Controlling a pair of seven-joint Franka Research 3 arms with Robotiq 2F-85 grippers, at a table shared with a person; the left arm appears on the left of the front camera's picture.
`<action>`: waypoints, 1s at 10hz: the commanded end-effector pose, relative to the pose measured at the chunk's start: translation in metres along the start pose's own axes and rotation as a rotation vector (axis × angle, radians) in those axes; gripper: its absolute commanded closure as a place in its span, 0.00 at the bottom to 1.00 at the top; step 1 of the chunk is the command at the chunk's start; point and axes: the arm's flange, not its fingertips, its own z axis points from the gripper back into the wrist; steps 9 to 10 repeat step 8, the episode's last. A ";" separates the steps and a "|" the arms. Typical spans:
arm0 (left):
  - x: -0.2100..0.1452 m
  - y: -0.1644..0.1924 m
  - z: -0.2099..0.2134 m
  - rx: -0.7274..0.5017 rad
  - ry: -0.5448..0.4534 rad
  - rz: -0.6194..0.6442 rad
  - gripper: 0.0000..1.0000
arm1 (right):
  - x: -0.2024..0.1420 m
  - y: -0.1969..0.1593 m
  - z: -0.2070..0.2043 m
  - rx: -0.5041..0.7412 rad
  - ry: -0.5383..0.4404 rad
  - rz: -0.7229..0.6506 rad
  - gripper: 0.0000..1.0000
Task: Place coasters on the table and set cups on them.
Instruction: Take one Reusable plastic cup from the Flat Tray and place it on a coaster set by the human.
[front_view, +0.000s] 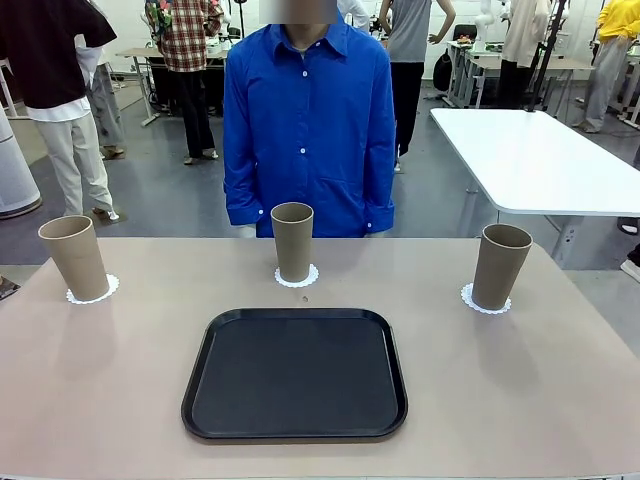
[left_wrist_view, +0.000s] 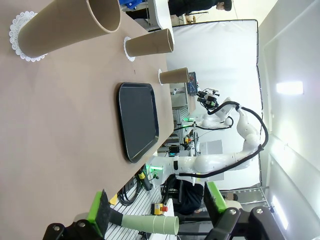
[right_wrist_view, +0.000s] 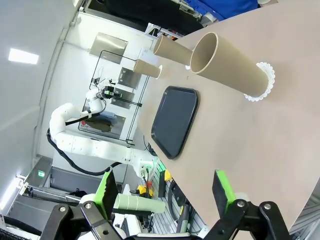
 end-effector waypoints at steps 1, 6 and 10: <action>0.000 -0.002 0.001 -0.008 -0.010 0.000 0.00 | -0.002 0.000 -0.002 0.001 0.003 -0.003 0.00; 0.000 -0.002 0.001 -0.008 -0.010 0.000 0.00 | -0.002 0.000 -0.002 0.001 0.003 -0.003 0.00; 0.000 -0.002 0.001 -0.008 -0.010 0.000 0.00 | -0.002 0.000 -0.002 0.001 0.003 -0.003 0.00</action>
